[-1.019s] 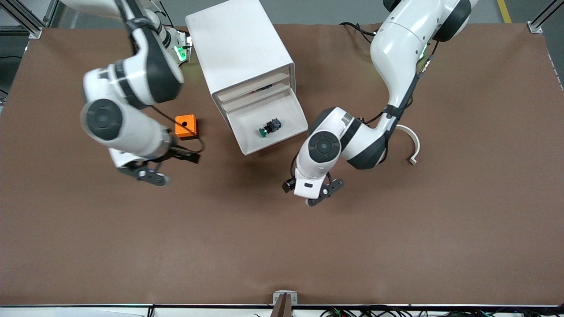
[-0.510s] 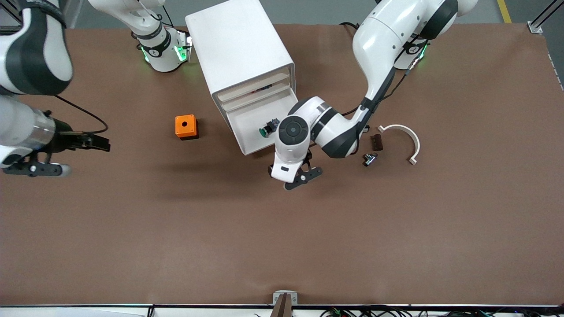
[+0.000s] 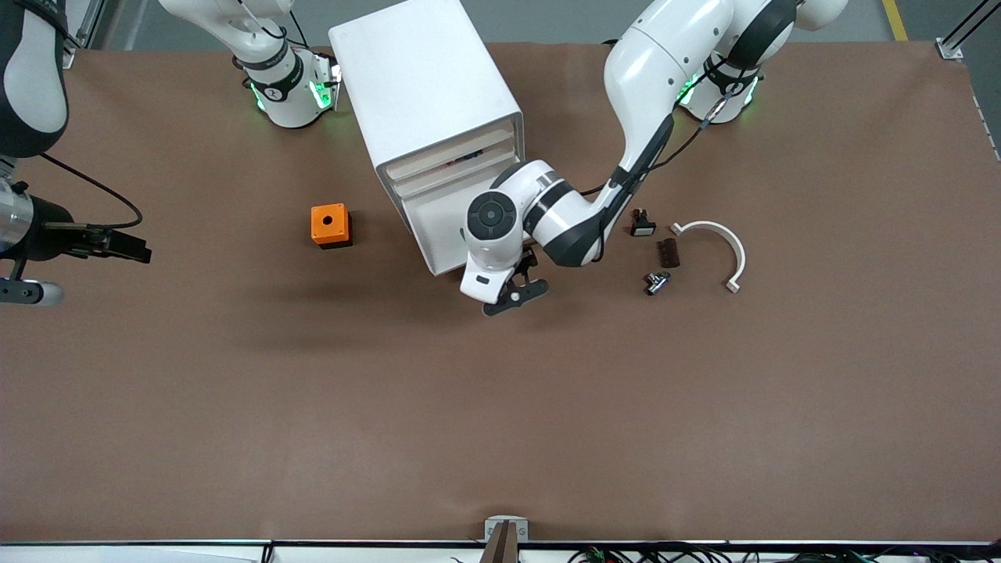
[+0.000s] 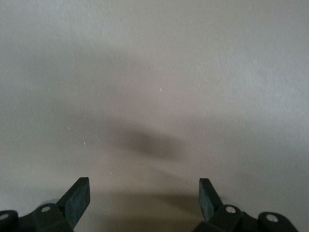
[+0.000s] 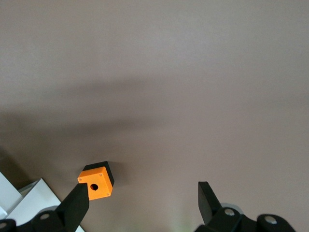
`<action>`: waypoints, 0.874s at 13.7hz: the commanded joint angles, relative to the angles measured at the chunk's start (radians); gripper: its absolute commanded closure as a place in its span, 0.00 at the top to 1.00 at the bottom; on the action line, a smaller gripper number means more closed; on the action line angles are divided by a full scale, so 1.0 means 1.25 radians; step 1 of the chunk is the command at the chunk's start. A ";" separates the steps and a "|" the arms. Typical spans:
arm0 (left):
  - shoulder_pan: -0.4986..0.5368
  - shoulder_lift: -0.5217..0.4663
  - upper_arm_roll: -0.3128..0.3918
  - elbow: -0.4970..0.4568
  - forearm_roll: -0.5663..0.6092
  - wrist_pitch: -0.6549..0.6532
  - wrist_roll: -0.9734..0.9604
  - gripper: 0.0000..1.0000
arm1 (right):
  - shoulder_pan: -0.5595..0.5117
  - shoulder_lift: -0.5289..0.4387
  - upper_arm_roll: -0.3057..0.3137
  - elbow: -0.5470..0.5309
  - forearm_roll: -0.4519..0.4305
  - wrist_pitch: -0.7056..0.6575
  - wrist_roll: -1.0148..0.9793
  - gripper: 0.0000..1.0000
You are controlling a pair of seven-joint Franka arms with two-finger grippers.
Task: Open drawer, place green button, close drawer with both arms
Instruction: 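Push the drawer in with the left gripper while the right gripper withdraws, then press the drawer fully shut with the left gripper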
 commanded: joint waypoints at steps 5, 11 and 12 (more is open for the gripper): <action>-0.037 -0.012 -0.018 -0.045 -0.022 0.010 -0.039 0.99 | -0.021 -0.010 0.020 0.028 -0.005 -0.031 -0.021 1.00; -0.037 -0.018 -0.033 -0.054 -0.121 0.010 -0.040 0.99 | -0.022 -0.003 0.019 0.078 -0.016 -0.080 -0.017 1.00; -0.036 -0.018 -0.038 -0.055 -0.135 0.010 -0.040 0.99 | -0.022 -0.003 0.019 0.080 -0.016 -0.080 -0.018 1.00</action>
